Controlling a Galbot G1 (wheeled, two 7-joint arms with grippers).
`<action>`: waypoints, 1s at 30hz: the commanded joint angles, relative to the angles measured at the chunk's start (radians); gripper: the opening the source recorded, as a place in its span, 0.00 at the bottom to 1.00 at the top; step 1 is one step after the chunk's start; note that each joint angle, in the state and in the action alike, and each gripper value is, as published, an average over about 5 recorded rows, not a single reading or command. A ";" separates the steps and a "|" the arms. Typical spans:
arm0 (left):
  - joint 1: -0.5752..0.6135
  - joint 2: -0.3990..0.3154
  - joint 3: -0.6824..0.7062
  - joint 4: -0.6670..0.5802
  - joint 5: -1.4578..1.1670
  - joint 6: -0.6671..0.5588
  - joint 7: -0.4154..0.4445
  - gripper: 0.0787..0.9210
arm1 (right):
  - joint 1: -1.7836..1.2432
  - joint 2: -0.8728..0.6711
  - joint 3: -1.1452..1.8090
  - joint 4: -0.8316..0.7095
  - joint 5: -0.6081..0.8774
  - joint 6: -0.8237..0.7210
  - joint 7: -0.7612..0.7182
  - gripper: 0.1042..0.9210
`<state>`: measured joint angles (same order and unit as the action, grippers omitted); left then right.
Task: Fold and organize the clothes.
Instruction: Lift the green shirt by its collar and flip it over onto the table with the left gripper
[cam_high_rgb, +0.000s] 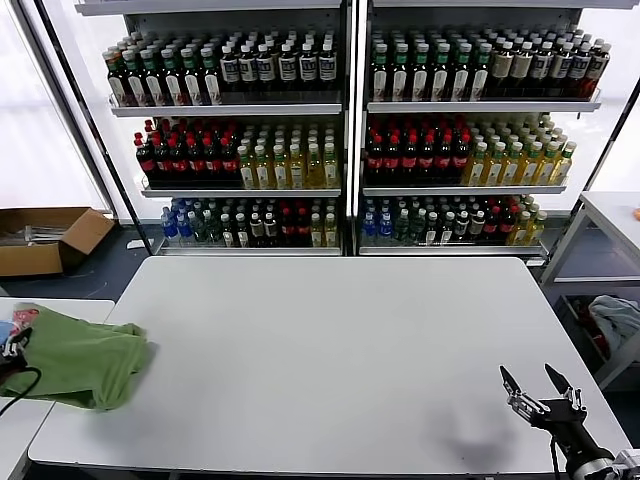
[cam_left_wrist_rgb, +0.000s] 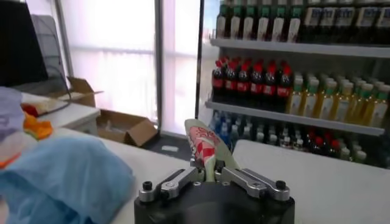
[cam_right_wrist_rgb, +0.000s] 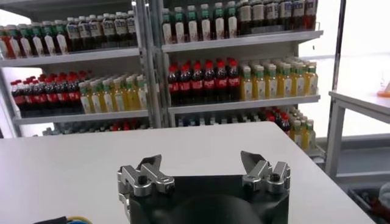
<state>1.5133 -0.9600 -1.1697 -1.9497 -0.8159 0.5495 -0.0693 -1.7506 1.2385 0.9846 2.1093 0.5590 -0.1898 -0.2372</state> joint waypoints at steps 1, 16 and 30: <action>-0.018 -0.109 0.099 -0.149 0.101 0.003 -0.048 0.06 | -0.015 0.000 0.033 0.004 0.015 0.002 0.002 0.88; -0.076 -0.285 0.725 -0.359 -0.031 0.015 -0.339 0.06 | -0.019 0.003 0.022 0.027 0.011 -0.003 0.005 0.88; -0.236 -0.353 0.967 -0.080 -0.146 0.027 -0.473 0.06 | -0.046 0.027 0.022 0.058 0.000 -0.004 0.006 0.88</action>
<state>1.3949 -1.2256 -0.4479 -2.1736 -0.8643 0.5676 -0.3973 -1.7904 1.2596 1.0079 2.1547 0.5618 -0.1924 -0.2316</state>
